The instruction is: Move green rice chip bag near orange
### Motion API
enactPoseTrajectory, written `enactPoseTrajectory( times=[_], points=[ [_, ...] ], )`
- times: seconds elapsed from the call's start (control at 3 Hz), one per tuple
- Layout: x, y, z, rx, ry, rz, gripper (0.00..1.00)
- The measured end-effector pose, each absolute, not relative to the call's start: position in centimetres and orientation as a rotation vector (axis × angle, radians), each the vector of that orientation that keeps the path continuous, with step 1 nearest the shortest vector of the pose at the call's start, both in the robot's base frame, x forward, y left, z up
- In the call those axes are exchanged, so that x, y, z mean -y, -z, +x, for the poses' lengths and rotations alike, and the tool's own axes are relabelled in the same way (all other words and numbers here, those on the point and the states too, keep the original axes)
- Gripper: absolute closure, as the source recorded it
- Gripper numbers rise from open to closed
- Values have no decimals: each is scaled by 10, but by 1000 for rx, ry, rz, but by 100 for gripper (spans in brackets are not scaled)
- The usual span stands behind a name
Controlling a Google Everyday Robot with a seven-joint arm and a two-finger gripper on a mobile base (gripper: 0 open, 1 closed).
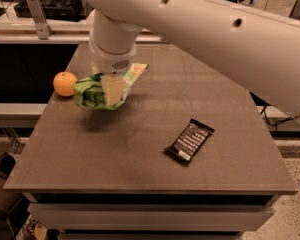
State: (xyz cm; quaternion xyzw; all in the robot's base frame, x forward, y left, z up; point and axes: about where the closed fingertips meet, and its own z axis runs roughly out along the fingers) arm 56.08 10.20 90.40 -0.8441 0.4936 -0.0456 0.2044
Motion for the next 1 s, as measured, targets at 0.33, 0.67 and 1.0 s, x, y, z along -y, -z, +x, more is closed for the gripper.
enactPoseTrajectory(
  times=[0.33, 0.67, 1.0],
  points=[
    [-104, -904, 560, -1372, 128, -2357, 83],
    [-105, -904, 559, -1369, 129, -2359, 59],
    [-105, -904, 559, -1368, 130, -2360, 36]
  ],
)
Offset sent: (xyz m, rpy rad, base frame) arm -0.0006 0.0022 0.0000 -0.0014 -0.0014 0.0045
